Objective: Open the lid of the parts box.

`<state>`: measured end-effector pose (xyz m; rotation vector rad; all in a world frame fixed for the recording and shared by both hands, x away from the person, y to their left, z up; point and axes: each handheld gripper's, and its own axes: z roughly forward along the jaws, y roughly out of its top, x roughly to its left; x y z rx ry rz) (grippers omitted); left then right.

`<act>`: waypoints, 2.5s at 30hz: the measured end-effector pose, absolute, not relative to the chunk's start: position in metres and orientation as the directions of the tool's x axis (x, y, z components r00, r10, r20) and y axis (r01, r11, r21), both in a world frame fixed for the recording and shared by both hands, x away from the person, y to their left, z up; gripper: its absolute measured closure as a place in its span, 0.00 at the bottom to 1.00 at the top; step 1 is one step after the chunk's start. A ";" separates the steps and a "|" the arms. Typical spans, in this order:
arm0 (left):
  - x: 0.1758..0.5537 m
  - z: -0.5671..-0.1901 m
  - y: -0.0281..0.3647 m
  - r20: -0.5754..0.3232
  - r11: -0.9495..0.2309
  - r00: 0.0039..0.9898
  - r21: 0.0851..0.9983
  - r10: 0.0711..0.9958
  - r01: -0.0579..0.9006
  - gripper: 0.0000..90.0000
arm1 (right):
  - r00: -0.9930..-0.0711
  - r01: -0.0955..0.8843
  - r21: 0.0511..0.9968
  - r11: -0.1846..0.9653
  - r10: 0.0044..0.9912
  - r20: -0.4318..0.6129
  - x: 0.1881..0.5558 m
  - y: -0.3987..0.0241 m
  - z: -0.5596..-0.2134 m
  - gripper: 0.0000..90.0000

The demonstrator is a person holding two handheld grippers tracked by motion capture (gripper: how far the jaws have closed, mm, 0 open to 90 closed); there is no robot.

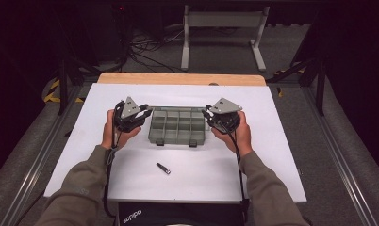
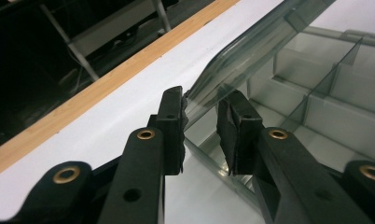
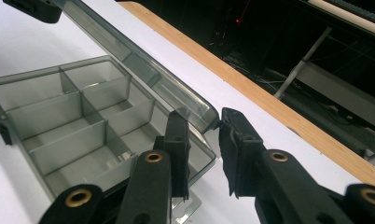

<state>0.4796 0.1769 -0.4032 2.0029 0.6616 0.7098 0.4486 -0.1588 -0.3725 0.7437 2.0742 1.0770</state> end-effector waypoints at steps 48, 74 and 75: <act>0.541 -0.444 0.159 0.123 -0.394 0.605 0.855 0.786 0.338 0.90 | -0.448 0.276 0.920 0.278 0.884 -0.132 0.518 -0.155 -0.423 0.93; 0.543 -0.450 0.156 0.126 -0.394 0.587 0.847 0.800 0.356 0.89 | -0.434 0.363 0.881 0.304 0.892 -0.129 0.526 -0.149 -0.444 0.91; 0.543 -0.450 0.155 0.130 -0.396 0.583 0.847 0.802 0.355 0.89 | -0.435 0.368 0.878 0.306 0.891 -0.128 0.527 -0.149 -0.445 0.91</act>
